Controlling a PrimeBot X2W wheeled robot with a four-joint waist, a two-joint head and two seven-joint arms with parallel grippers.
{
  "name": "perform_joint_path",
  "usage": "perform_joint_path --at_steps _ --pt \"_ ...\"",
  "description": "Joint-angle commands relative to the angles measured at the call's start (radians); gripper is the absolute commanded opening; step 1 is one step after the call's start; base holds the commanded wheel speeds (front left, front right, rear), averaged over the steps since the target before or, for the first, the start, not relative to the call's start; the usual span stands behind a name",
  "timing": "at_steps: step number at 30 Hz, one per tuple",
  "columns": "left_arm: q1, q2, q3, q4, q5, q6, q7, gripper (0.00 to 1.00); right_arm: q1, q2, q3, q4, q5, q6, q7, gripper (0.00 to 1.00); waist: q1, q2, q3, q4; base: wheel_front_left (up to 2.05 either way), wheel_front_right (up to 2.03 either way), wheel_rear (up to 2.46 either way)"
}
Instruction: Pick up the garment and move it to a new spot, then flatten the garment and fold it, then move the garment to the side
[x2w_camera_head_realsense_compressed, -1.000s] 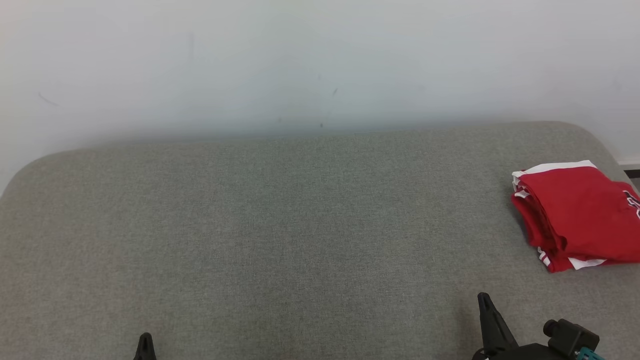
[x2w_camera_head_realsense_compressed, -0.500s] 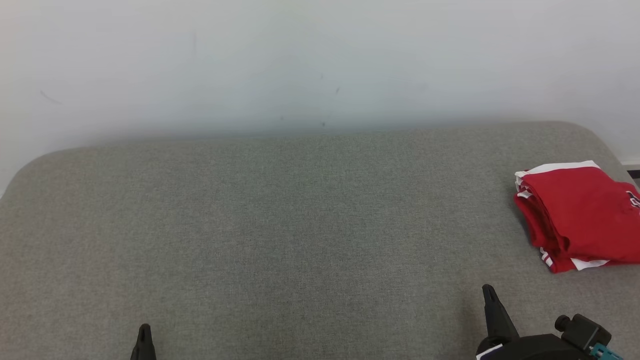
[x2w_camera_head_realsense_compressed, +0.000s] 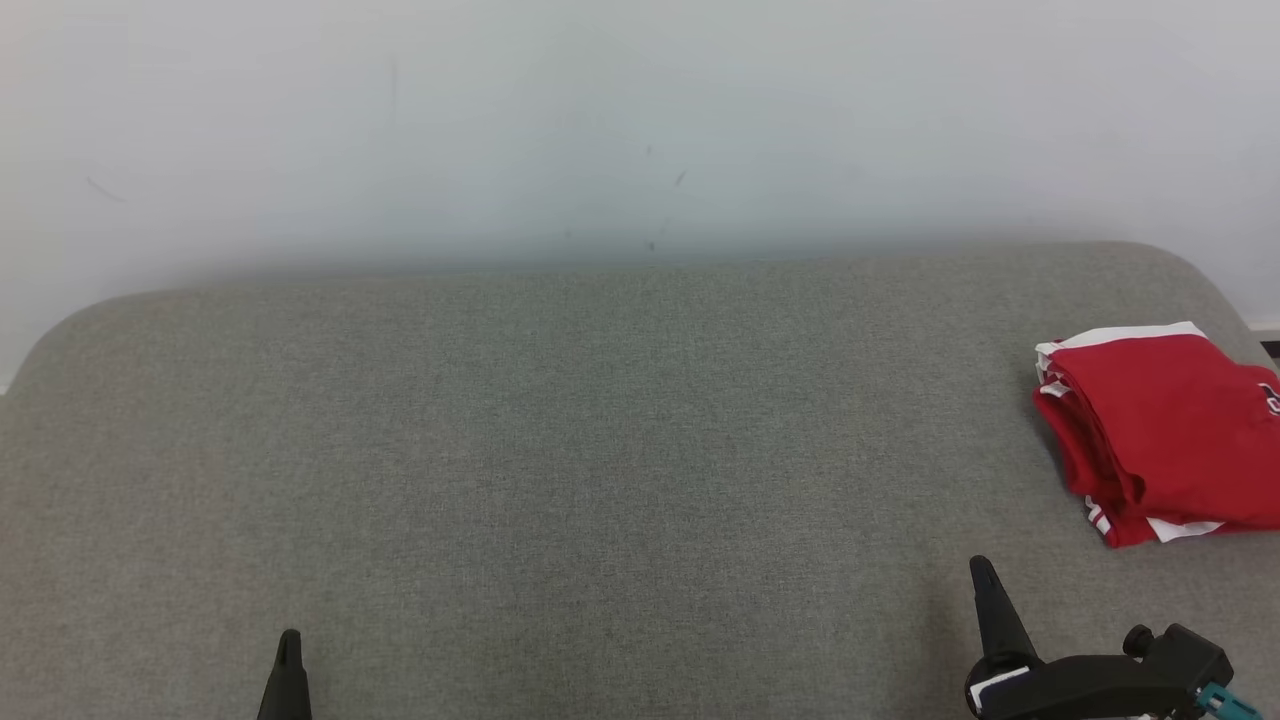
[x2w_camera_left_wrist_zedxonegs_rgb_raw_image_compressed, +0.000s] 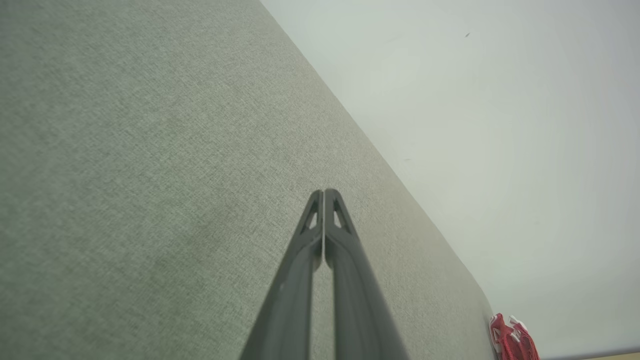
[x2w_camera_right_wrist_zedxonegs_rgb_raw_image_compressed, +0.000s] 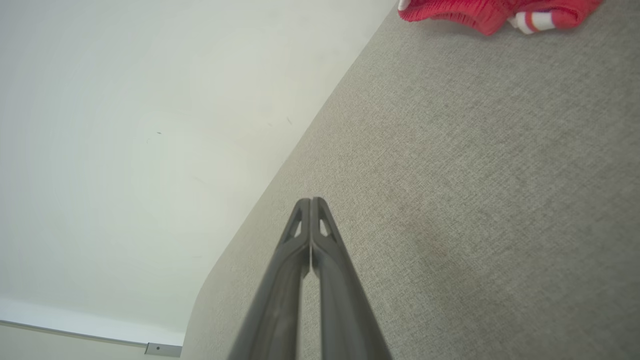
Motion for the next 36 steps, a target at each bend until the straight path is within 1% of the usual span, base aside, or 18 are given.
perform_joint_path --at_steps 1,23,36 --pt "-0.024 0.002 0.005 -0.007 -0.034 -0.008 0.008 0.00 -0.023 0.001 -0.004 -0.014 0.031 -0.001 0.006 0.00 0.0000 0.0000 0.000 0.001 0.00 0.00 0.00" --pt "-0.066 0.003 0.023 0.005 -0.266 -0.031 0.070 0.00 -0.047 0.002 -0.019 -0.020 0.261 -0.001 0.054 0.00 -0.0001 0.0000 0.005 0.010 0.00 0.00 0.00" --pt "-0.087 0.003 0.032 0.012 -0.381 -0.044 0.101 0.00 -0.059 0.002 -0.027 -0.022 0.378 -0.002 0.078 0.00 -0.0001 0.0000 0.008 0.015 0.00 0.00 0.00"
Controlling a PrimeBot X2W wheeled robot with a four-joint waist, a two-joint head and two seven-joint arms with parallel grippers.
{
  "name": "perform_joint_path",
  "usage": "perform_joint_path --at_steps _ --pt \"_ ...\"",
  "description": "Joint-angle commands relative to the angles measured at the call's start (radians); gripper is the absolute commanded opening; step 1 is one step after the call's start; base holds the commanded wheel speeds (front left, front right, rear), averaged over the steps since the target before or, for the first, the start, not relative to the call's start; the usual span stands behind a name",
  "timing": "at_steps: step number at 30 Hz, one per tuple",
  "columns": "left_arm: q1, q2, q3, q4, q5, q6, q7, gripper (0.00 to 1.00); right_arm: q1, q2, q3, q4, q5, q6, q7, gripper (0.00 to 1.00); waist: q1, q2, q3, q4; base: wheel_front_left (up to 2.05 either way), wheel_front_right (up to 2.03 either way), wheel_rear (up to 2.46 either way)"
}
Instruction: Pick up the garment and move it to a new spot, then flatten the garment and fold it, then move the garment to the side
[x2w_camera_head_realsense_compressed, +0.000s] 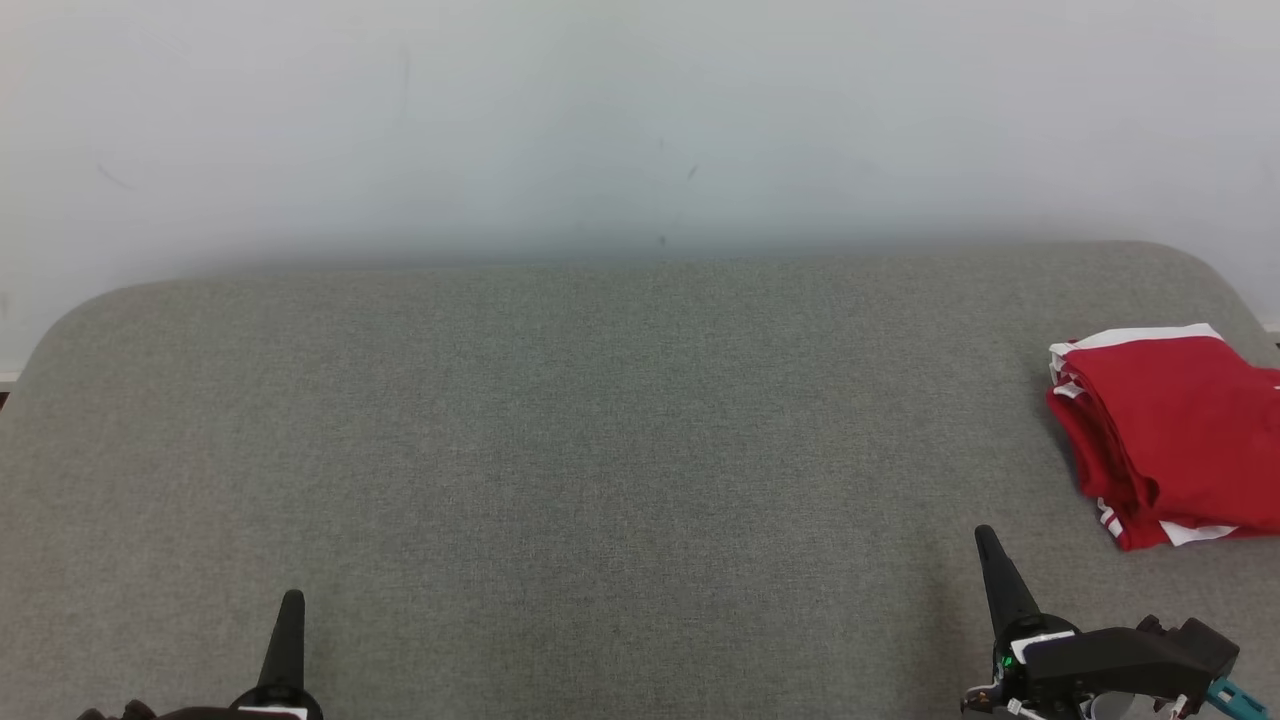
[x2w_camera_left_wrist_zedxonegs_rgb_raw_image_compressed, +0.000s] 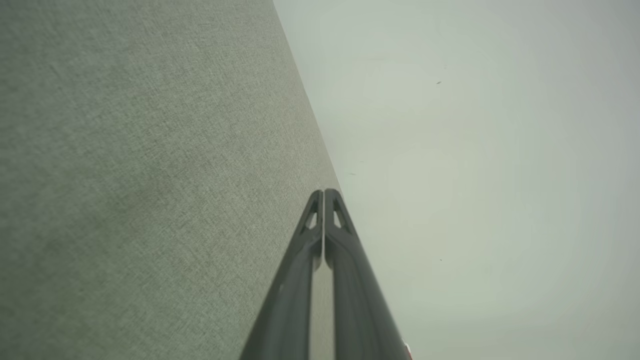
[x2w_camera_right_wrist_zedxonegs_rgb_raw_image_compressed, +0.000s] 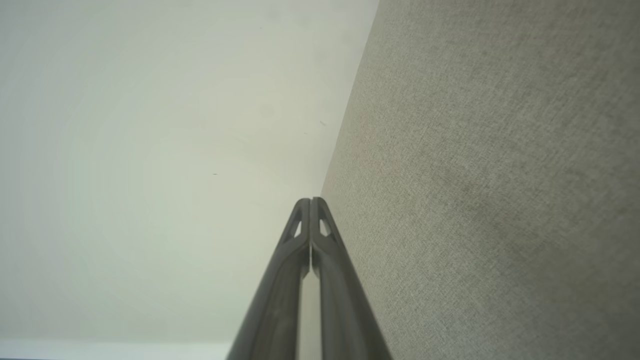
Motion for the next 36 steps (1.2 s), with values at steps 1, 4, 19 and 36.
perform_joint_path --at_steps 1,4,19,36 --pt "-0.020 0.002 0.004 -0.002 -0.030 -0.008 0.007 0.00 -0.016 0.002 -0.003 -0.009 0.026 -0.001 0.008 0.00 0.0000 0.0000 0.000 0.001 0.00 0.00 0.00" --pt "-0.025 0.002 0.006 -0.001 -0.052 -0.010 0.014 0.00 -0.018 0.002 -0.005 -0.009 0.052 -0.001 0.012 0.00 0.0000 0.0000 0.001 0.002 0.00 0.00 0.00" --pt "-0.045 0.002 0.015 0.006 -0.167 -0.023 0.044 0.00 -0.030 0.002 -0.012 -0.012 0.169 -0.002 0.036 0.00 0.0000 0.0000 0.004 0.008 0.00 0.00 0.00" --pt "-0.063 0.002 0.024 0.013 -0.280 -0.034 0.074 0.00 -0.040 0.003 -0.019 -0.014 0.278 -0.002 0.059 0.00 -0.0001 0.0000 0.008 0.015 0.00 0.00 0.00"
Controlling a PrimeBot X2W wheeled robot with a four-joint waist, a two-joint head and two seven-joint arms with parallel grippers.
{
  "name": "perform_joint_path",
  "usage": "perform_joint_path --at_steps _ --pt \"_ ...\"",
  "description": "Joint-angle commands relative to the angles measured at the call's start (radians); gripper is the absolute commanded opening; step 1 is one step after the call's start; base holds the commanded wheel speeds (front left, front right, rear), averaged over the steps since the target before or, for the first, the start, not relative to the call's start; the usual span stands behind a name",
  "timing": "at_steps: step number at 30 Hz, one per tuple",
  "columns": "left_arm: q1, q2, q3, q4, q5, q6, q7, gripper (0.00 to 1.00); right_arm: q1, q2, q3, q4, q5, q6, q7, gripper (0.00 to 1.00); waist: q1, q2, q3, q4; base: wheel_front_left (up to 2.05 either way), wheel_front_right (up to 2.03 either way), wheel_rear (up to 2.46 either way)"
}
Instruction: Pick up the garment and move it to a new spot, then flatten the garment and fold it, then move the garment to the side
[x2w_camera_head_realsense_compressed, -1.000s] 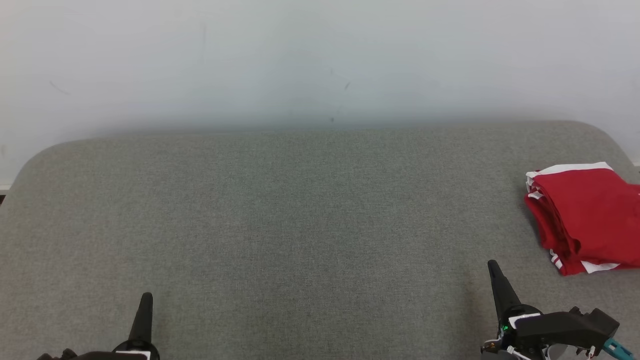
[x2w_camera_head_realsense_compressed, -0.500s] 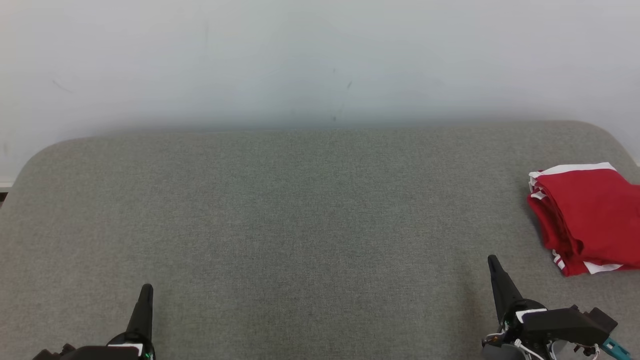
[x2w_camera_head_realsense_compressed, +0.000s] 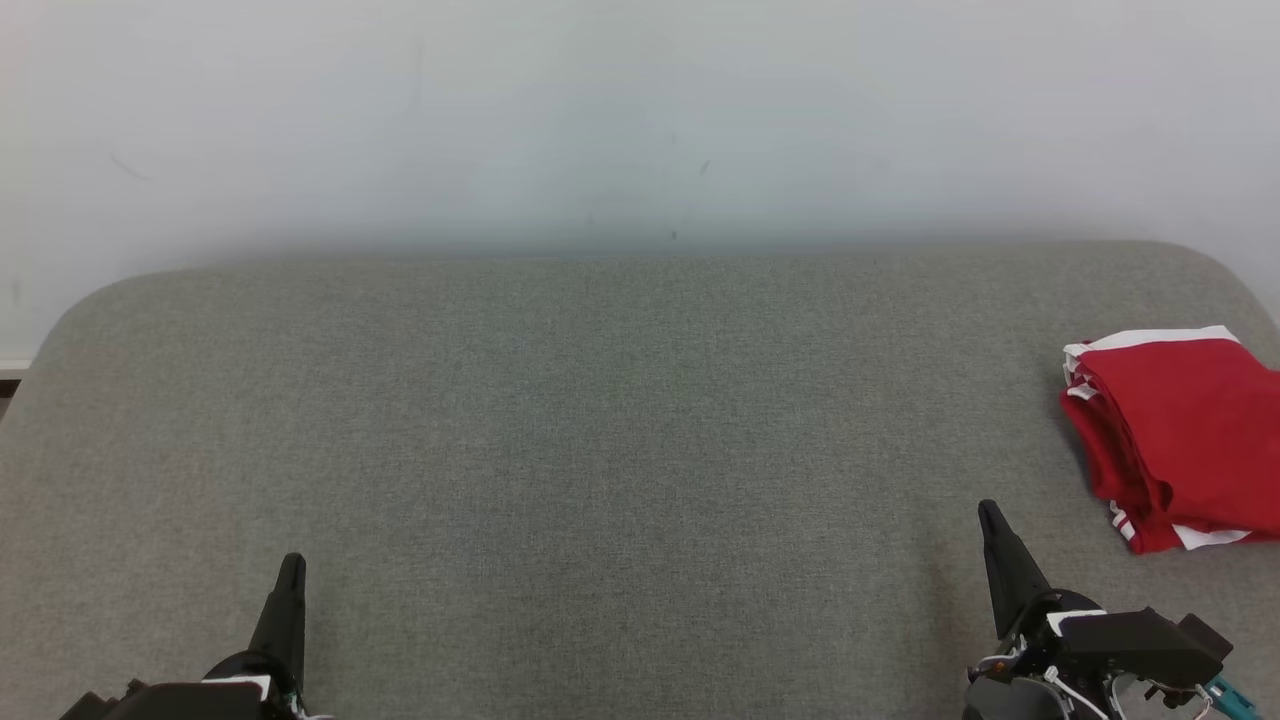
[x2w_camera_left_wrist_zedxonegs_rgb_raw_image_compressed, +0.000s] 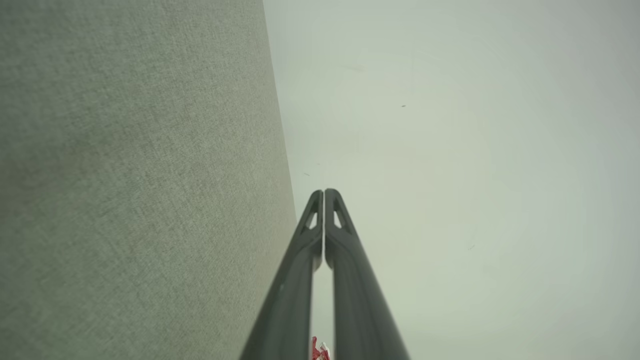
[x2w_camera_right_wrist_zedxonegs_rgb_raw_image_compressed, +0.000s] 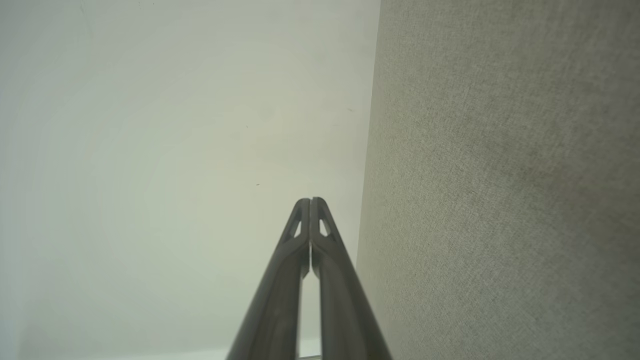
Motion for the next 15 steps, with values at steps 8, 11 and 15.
perform_joint_path --at_steps 8,11,15 --pt "-0.015 0.002 0.005 0.003 -0.037 -0.008 0.009 0.00 -0.009 0.003 -0.003 -0.004 0.034 -0.002 0.009 0.00 0.0000 -0.0001 0.001 0.002 0.00 0.00 0.00" --pt "-0.015 0.002 0.005 0.003 -0.037 -0.008 0.009 0.00 -0.009 0.003 -0.002 -0.004 0.034 -0.002 0.009 0.00 0.0000 -0.0001 0.001 0.002 0.00 0.00 0.00" --pt "-0.015 0.002 0.005 0.003 -0.037 -0.008 0.009 0.00 -0.009 0.003 -0.002 -0.004 0.034 -0.002 0.009 0.00 0.0000 -0.0001 0.001 0.002 0.00 0.00 0.00"
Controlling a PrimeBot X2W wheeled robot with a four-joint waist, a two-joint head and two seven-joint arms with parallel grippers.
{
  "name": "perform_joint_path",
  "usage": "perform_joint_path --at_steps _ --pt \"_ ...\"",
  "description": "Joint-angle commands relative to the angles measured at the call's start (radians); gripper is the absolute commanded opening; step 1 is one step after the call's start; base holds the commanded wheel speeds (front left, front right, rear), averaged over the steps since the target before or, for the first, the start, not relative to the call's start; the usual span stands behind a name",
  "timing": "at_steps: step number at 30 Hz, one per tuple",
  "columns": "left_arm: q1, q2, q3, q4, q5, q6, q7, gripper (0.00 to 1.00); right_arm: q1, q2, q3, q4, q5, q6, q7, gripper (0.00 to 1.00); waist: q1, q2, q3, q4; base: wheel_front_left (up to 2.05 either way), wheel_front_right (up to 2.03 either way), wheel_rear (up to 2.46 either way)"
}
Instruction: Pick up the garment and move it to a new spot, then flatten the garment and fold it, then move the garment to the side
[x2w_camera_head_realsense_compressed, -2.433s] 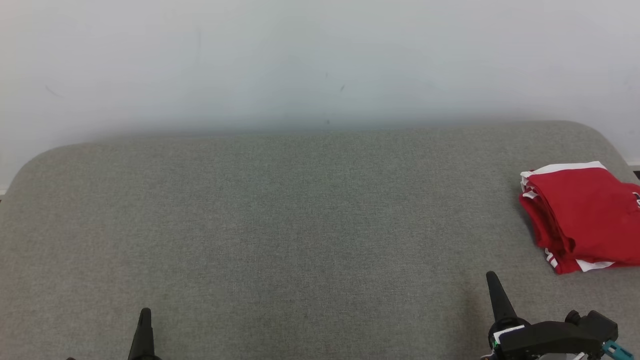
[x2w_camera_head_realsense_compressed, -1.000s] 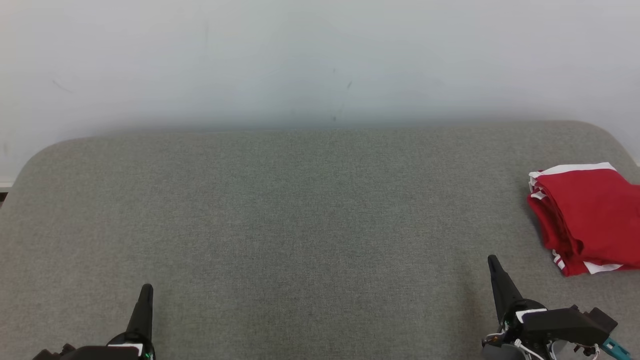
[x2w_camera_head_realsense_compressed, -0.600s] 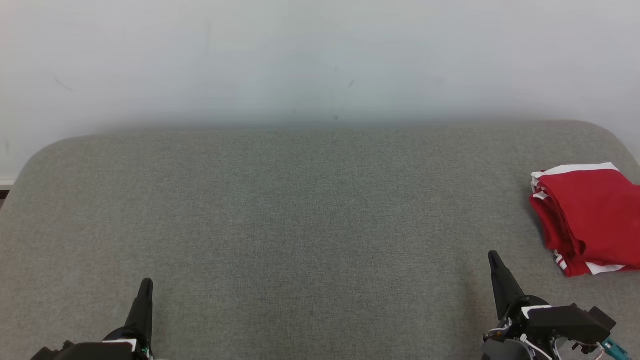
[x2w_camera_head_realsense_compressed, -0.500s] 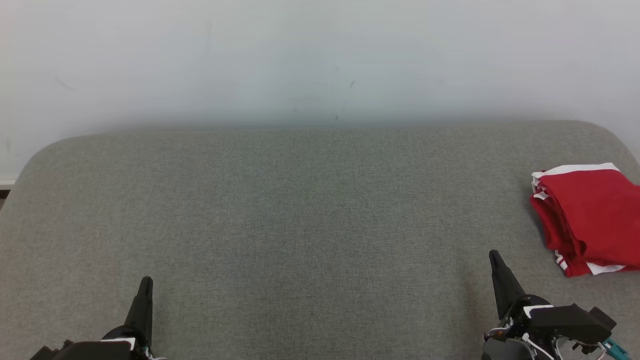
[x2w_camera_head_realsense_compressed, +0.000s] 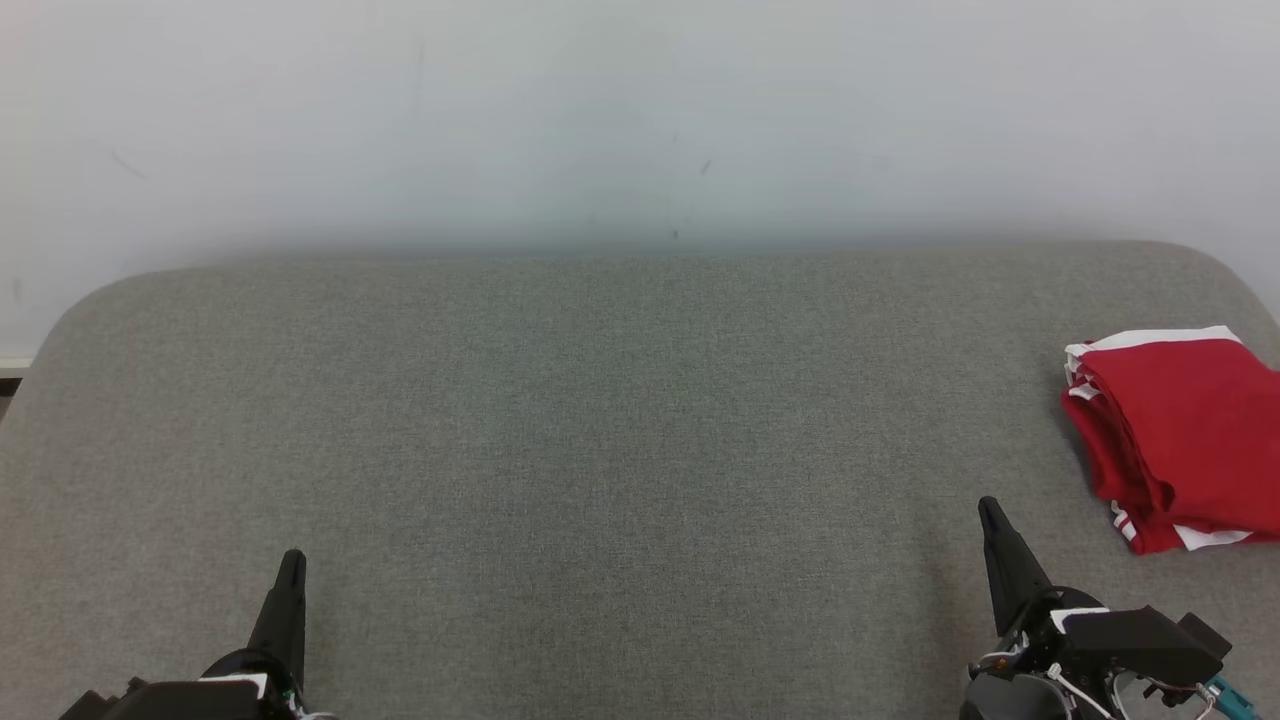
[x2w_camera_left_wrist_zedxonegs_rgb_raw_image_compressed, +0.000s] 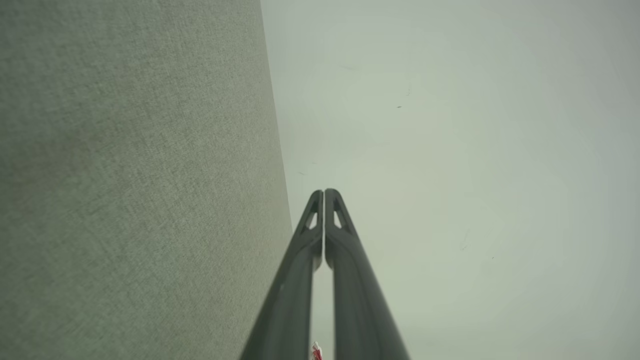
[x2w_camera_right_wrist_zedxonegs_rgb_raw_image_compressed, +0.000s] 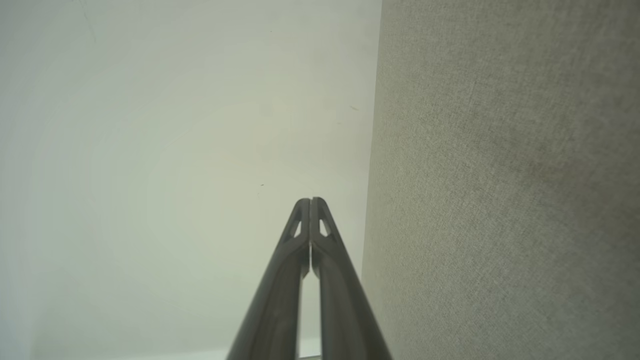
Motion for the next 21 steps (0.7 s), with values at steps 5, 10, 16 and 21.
perform_joint_path --at_steps 5,10,16,21 --pt "-0.010 0.002 0.003 0.002 -0.004 -0.001 0.000 0.00 -0.005 0.003 0.000 -0.002 0.002 -0.002 0.002 0.00 0.0000 -0.0001 0.000 0.000 0.00 0.00 0.00" --pt "-0.009 0.002 0.002 0.002 -0.004 -0.001 0.000 0.00 -0.005 0.003 0.000 -0.002 0.002 -0.002 0.002 0.00 0.0000 -0.0001 0.000 0.000 0.00 0.00 0.00" --pt "-0.009 0.002 0.002 0.001 -0.004 -0.002 0.000 0.00 -0.005 0.003 0.000 -0.002 0.002 -0.002 0.002 0.00 0.0000 -0.0001 0.000 0.000 0.00 0.00 0.00" --pt "-0.009 0.002 0.002 0.001 -0.004 -0.002 0.000 0.00 -0.005 0.003 0.000 -0.002 0.002 -0.002 0.002 0.00 0.0000 -0.0001 0.000 0.000 0.00 0.00 0.00"
